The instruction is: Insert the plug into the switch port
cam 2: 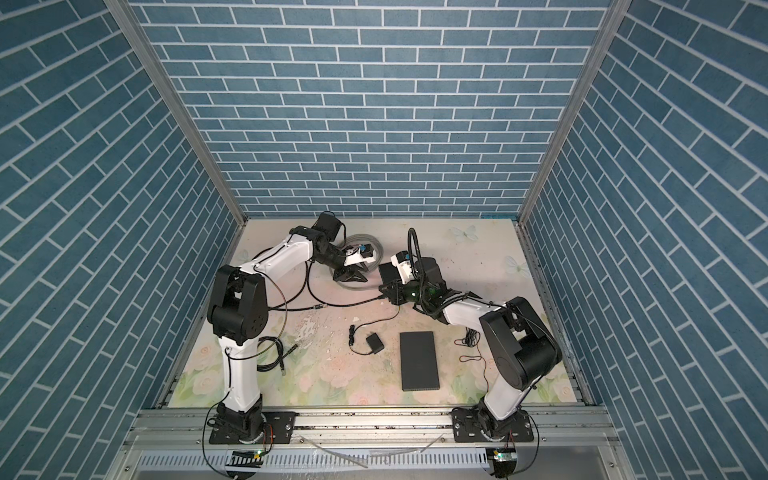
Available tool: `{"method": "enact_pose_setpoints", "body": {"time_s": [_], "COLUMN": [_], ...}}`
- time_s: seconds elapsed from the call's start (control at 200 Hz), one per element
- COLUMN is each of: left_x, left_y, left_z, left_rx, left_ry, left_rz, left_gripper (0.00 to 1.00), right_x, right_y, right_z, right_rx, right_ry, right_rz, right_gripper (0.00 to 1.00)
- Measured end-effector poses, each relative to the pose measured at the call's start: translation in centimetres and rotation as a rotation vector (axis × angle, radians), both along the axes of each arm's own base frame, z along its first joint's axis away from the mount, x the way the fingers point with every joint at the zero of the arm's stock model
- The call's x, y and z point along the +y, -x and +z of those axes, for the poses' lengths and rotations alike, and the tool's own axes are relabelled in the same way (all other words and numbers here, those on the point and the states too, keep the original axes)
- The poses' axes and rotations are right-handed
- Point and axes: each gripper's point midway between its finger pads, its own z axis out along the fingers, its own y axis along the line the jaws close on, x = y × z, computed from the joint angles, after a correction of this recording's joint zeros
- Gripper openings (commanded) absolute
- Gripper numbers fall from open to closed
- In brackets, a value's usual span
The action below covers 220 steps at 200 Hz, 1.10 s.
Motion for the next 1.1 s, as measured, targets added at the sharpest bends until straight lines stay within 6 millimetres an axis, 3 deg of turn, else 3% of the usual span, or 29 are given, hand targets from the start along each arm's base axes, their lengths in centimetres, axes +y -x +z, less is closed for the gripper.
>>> {"method": "enact_pose_setpoints", "body": {"time_s": [0.165,0.34,0.59,1.03,1.1], "left_x": [-1.1,-2.1,-2.9,-3.3,-3.3], "left_y": [0.8,1.9,2.9,3.4,3.5], "left_z": [1.5,1.0,-0.3,-1.1,-1.1], "left_rx": [0.003,0.026,0.069,0.1,0.101], "left_ry": [0.044,0.03,0.007,-0.01,-0.011], "left_rz": [-0.045,-0.088,-0.131,-0.174,-0.176], "left_gripper": [0.43,0.44,0.43,0.31,0.19], "right_x": [-0.4,0.0,0.1,0.1,0.1], "right_y": [0.6,0.3,0.3,0.4,0.4], "right_z": [-0.4,0.8,1.2,1.4,1.5], "right_rx": [-0.146,-0.263,-0.301,-0.311,-0.318], "right_ry": [0.003,-0.016,-0.019,-0.02,-0.02], "right_rz": [0.043,0.07,0.086,0.095,0.099], "right_gripper": [0.01,0.01,0.0,0.0,0.0]}}
